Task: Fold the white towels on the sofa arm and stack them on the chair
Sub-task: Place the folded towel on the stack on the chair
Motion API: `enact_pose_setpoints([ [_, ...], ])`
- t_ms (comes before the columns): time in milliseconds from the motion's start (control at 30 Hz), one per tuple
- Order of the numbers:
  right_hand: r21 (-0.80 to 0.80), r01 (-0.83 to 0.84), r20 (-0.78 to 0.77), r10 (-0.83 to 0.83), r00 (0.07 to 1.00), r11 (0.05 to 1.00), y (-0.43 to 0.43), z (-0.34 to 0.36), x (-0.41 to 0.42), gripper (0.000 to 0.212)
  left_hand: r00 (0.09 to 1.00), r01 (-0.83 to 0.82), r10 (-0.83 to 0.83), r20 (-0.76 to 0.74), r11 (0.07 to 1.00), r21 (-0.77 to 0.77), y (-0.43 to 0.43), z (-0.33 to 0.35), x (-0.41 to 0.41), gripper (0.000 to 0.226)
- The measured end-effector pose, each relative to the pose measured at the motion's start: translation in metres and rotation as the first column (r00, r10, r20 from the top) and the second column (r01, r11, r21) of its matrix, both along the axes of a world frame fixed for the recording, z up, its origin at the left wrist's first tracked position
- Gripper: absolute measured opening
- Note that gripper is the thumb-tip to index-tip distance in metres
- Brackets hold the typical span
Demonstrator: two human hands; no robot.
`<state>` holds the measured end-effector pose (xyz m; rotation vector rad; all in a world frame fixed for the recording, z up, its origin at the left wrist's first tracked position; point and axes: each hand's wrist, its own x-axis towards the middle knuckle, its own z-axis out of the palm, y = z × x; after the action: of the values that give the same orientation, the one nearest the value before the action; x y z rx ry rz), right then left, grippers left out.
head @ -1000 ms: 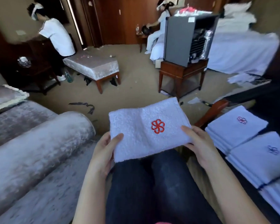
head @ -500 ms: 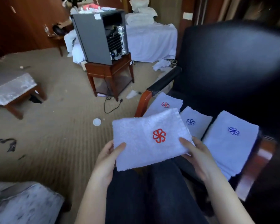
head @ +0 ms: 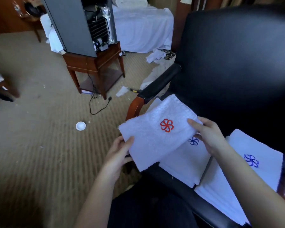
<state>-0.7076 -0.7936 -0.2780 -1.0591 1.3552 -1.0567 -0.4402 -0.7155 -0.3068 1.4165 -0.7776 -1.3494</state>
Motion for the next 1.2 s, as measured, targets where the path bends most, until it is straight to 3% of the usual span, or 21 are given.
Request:
enact_pose_setpoints([
  [300, -0.007, 0.027, -0.062, -0.028, 0.998, 1.0, -0.143, -0.026, 0.005, 0.027, 0.999, -0.037, 0.034, 0.023, 0.987, 0.158, -0.098, -0.05, -0.007, 0.025],
  [400, 0.056, 0.047, -0.131, -0.039, 0.991, 0.997, -0.164, -0.054, 0.009, 0.038, 0.993, -0.085, 0.063, 0.103, 0.97, 0.229, -0.106, -0.064, -0.009, 0.018],
  [467, 0.109, 0.074, -0.184, -0.053, 0.982, 0.991, -0.171, -0.073, 0.011, 0.044, 0.983, -0.093, 0.049, 0.175, 0.963, 0.252, -0.107, -0.072, -0.01, 0.024],
  [600, 0.106, 0.078, -0.197, -0.056, 0.979, 0.991, -0.178, -0.081, 0.012, 0.014, 0.936, -0.099, 0.017, 0.352, 0.971, 0.217, -0.108, -0.074, -0.008, 0.034],
  [667, 0.06, 0.04, -0.19, -0.028, 0.981, 0.997, -0.183, -0.079, 0.013, 0.01, 0.836, -0.132, 0.033, 0.547, 0.981, 0.143, -0.109, -0.073, -0.006, 0.034],
  [733, 0.043, 0.002, -0.241, 0.008, 0.971, 0.999, -0.187, -0.079, 0.015, 0.019, 0.673, -0.11, 0.104, 0.732, 0.993, -0.04, -0.11, -0.069, -0.005, 0.046],
  [800, 0.023, -0.035, -0.421, 0.041, 0.906, 0.999, -0.188, -0.078, 0.019, 0.027, 0.486, 0.115, 0.181, 0.855, 0.957, -0.268, -0.115, -0.064, -0.008, 0.057],
  [833, -0.009, -0.053, -0.56, 0.039, 0.828, 0.999, -0.188, -0.077, 0.021, 0.03, 0.429, 0.252, 0.187, 0.884, 0.915, -0.316, -0.119, -0.061, -0.012, 0.063],
  [900, -0.163, -0.139, -0.779, -0.041, 0.625, 0.977, -0.188, -0.073, 0.027, 0.036, 0.376, 0.428, 0.108, 0.92, 0.861, -0.276, -0.129, -0.056, -0.023, 0.075],
  [967, -0.324, -0.336, -0.848, -0.114, 0.518, 0.884, -0.187, -0.069, 0.036, 0.043, 0.296, 0.486, 0.004, 0.955, 0.86, -0.155, -0.135, -0.055, -0.033, 0.086],
  [1067, -0.262, -0.554, -0.883, 0.035, 0.468, 0.79, -0.193, -0.078, 0.052, 0.045, 0.124, 0.49, -0.189, 0.974, 0.866, 0.105, -0.135, -0.076, -0.043, 0.095],
  [1133, -0.14, -0.591, -0.874, 0.181, 0.45, 0.794, -0.199, -0.094, 0.06, 0.044, 0.116, 0.456, -0.212, 0.97, 0.879, 0.138, -0.132, -0.094, -0.046, 0.099],
  [1200, -0.12, -0.578, -0.837, 0.231, 0.497, 0.807, -0.202, -0.11, 0.064, 0.043, 0.139, 0.422, -0.202, 0.969, 0.898, 0.127, -0.133, -0.106, -0.047, 0.101],
])
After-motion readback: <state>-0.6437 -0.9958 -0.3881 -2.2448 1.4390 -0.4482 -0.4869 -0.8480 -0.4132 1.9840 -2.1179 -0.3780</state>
